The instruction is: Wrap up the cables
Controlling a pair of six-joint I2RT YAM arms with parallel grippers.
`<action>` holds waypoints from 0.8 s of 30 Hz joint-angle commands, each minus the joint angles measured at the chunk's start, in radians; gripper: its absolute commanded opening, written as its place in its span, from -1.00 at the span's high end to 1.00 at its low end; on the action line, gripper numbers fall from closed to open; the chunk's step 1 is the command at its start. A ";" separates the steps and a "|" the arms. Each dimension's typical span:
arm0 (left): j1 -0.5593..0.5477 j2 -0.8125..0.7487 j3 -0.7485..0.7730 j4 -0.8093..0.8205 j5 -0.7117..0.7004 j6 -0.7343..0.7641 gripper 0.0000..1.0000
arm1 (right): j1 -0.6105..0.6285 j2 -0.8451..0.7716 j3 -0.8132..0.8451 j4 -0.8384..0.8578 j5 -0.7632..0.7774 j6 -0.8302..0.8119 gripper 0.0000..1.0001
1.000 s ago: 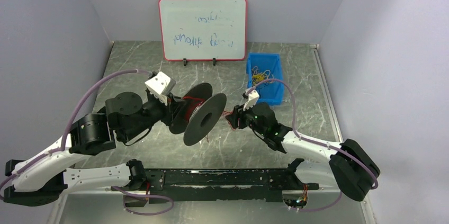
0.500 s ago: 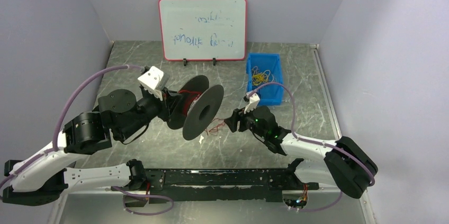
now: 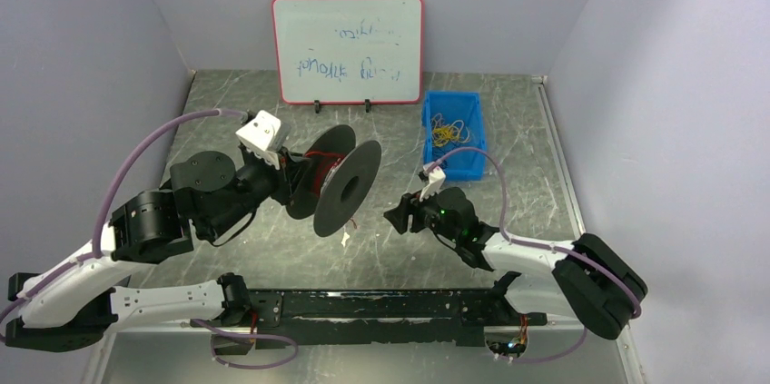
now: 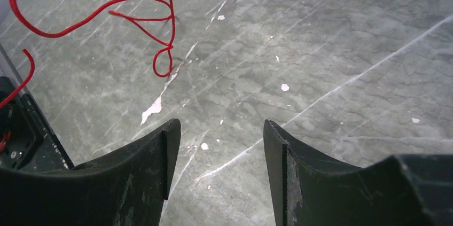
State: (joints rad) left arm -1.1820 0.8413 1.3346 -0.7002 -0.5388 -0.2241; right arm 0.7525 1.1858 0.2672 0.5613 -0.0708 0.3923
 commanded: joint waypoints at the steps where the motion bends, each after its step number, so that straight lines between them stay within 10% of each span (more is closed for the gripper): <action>1: -0.004 -0.012 0.058 0.090 -0.032 -0.010 0.86 | -0.006 0.037 -0.005 0.080 -0.059 0.019 -0.23; 24: -0.005 -0.028 0.095 0.135 0.000 -0.039 0.86 | 0.061 0.428 0.151 0.464 -0.161 0.206 -0.19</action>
State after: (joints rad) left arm -1.1820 0.8268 1.3682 -0.6903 -0.5533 -0.2489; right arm 0.7906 1.5665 0.3687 0.9375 -0.2584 0.5598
